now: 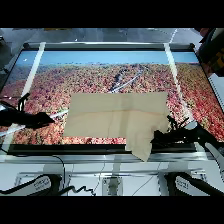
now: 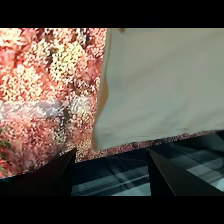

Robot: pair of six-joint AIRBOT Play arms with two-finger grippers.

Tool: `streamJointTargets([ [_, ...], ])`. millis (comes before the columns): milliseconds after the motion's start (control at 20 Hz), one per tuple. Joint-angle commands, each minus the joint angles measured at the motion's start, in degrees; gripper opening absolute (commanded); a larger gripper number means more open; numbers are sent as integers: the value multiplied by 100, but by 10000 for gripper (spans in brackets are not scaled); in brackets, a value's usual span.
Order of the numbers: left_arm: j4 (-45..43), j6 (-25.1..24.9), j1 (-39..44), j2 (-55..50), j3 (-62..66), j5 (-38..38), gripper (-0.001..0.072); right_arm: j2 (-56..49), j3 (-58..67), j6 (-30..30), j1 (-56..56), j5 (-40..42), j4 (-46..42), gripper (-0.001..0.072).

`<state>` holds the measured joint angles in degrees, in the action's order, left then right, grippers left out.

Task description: Fold the clothes and pants, and hang the long-sleeved shirts on hangers.

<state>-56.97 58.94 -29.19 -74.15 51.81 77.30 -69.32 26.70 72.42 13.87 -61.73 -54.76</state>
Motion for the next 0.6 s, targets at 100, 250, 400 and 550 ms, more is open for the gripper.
streamJointTargets([
  [100,129,-162,26,28,-1080,-774,461,179,-15,-157,0,39,184,16],
  [250,306,-439,306,26,-1436,-1172,461,179,-15,-157,0,42,240,17],
  [400,411,-428,723,-37,-1471,-1460,460,179,-15,-157,0,35,243,16],
  [550,409,-367,1121,-238,-1471,-1453,358,181,-13,-155,0,-2,245,17],
])
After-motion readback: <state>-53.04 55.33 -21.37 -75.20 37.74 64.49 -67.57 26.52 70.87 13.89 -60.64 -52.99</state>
